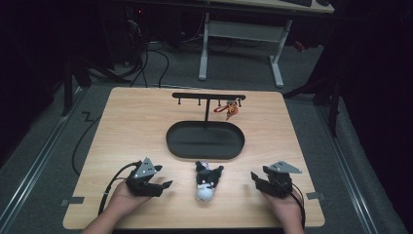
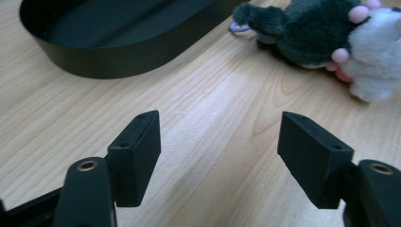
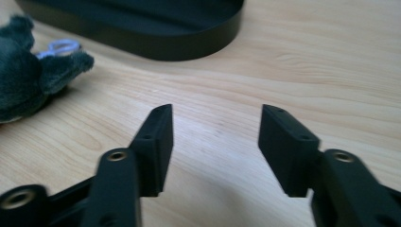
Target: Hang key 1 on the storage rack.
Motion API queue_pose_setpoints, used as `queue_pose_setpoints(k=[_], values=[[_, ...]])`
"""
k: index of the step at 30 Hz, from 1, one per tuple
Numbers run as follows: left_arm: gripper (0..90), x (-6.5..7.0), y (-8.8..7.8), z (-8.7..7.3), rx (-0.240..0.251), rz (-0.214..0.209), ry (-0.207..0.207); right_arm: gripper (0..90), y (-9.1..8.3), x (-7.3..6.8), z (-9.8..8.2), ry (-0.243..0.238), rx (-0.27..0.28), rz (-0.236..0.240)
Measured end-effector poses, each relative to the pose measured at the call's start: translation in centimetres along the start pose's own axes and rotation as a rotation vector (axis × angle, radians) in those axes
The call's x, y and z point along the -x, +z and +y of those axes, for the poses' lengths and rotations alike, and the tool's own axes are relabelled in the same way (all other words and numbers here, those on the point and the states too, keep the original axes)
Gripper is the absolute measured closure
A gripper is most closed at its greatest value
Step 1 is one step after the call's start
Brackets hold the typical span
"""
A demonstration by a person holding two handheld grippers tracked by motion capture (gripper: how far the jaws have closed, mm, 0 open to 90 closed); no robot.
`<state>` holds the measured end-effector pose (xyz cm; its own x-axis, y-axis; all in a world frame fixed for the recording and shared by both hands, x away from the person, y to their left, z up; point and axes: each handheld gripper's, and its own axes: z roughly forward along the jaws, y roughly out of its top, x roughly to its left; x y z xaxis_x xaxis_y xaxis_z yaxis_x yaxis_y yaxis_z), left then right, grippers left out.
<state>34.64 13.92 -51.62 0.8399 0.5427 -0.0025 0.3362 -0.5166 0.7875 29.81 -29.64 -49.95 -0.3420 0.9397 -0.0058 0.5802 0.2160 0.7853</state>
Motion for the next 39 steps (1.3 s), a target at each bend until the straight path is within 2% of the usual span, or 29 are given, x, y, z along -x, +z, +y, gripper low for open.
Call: queue_pose_setpoints(k=[2,3,4,6,8,9,11,15,19,21,24,27,28,29,32,39], values=[[35.8,0.6,0.2,0.2,0.001,-0.008,0.011,52.5,-1.1,0.5,-0.4,0.040,0.027,0.010],[38.7,1.0,0.3,0.3,-0.005,-0.030,0.024,54.7,-1.5,0.7,-0.5,0.048,0.040,0.013],[50.6,1.3,0.4,0.4,-0.009,-0.046,0.039,62.7,-1.8,0.9,-0.7,0.039,0.049,0.001],[64.8,2.3,0.6,0.7,-0.023,-0.065,0.080,70.4,-1.9,1.3,-0.9,0.049,0.041,0.004],[76.4,3.2,1.1,1.2,-0.028,-0.080,0.095,76.2,-1.8,1.5,-0.9,0.083,0.045,0.041],[80.2,3.6,1.5,1.6,-0.039,-0.075,0.105,77.4,-1.8,1.5,-0.8,0.089,0.046,0.061],[84.3,4.2,2.6,2.4,-0.062,-0.071,0.092,77.2,-1.6,1.0,-0.7,0.063,0.037,0.084],[85.6,5.2,5.1,3.6,-0.131,-0.059,0.084,73.7,-1.6,0.3,-0.4,0.016,0.053,0.117],[89.3,5.9,6.5,4.8,-0.140,-0.051,0.072,72.0,-1.7,0.3,-0.4,0.013,0.067,0.145],[89.7,6.5,7.1,5.4,-0.141,-0.065,0.079,71.9,-1.8,0.5,-0.4,0.013,0.072,0.150],[89.7,7.7,8.0,6.4,-0.141,-0.085,0.097,71.7,-2.1,1.1,-0.4,0.038,0.088,0.153],[89.9,9.3,9.2,7.6,-0.139,-0.124,0.125,71.1,-2.5,1.7,-0.5,0.051,0.100,0.150],[89.8,10.2,10.0,8.2,-0.138,-0.152,0.137,71.1,-2.6,1.9,-0.5,0.055,0.104,0.148],[89.8,10.2,10.0,8.2,-0.138,-0.152,0.137,71.1,-2.6,1.9,-0.5,0.055,0.104,0.148],[89.8,11.5,11.1,9.0,-0.142,-0.174,0.165,70.9,-2.7,2.3,-0.7,0.077,0.116,0.140],[89.8,14.0,13.1,10.6,-0.150,-0.230,0.224,70.2,-2.9,2.4,-0.8,0.082,0.123,0.119]])
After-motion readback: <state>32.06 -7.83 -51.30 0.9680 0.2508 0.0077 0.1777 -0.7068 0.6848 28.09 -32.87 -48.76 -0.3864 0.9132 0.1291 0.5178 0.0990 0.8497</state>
